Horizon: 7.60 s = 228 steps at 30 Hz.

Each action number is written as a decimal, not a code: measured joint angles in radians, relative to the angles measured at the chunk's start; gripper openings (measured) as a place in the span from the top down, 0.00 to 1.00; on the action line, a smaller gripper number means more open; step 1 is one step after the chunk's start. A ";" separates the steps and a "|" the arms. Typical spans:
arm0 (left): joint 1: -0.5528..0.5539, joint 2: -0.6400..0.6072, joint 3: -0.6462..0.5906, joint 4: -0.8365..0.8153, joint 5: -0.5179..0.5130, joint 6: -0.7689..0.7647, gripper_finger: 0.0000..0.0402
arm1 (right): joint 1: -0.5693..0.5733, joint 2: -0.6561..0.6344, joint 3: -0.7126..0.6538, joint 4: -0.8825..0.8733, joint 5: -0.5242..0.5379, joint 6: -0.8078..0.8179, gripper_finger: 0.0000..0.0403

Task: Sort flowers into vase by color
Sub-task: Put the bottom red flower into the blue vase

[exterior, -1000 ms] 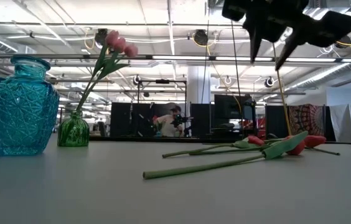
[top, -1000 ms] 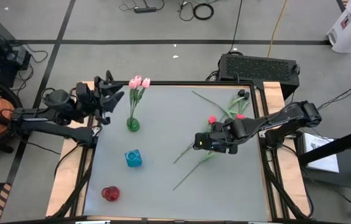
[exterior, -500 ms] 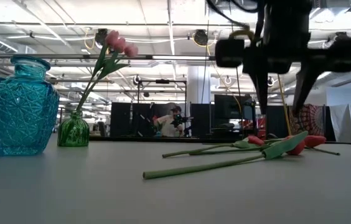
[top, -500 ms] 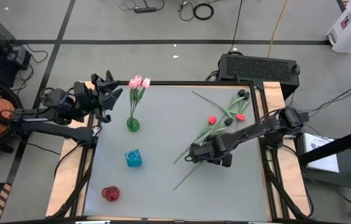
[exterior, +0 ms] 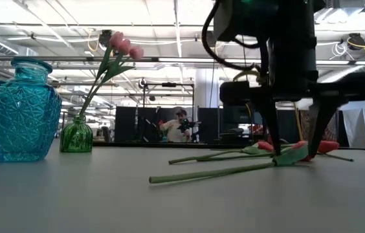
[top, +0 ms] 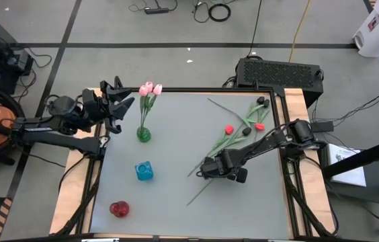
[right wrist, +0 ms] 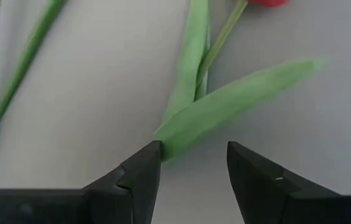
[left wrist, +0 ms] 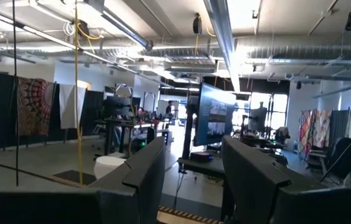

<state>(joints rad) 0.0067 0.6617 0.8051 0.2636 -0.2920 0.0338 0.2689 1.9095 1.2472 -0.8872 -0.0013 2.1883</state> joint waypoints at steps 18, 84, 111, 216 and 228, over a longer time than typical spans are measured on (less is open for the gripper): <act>0.000 0.000 0.000 -0.020 0.007 0.000 0.59 | -0.068 0.005 0.000 0.006 0.030 -0.081 0.56; 0.000 0.002 0.000 -0.167 0.036 -0.422 0.59 | -0.120 -0.492 0.006 0.193 0.372 -0.946 1.00; 0.000 0.201 0.000 -0.165 0.239 -0.553 0.59 | -0.305 -0.541 0.006 0.990 0.172 -1.550 1.00; -0.773 0.208 0.239 -0.999 -0.720 -0.736 0.98 | -0.348 -0.533 0.006 0.728 0.134 -1.650 0.56; -0.773 0.287 0.229 -1.044 -0.761 -0.821 0.98 | -0.348 -0.533 0.006 0.728 0.135 -1.635 0.56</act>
<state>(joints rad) -0.7666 0.9482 1.0341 -0.7803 -1.0527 -0.7872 -0.0795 1.3766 1.2537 -0.1589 0.1333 0.5531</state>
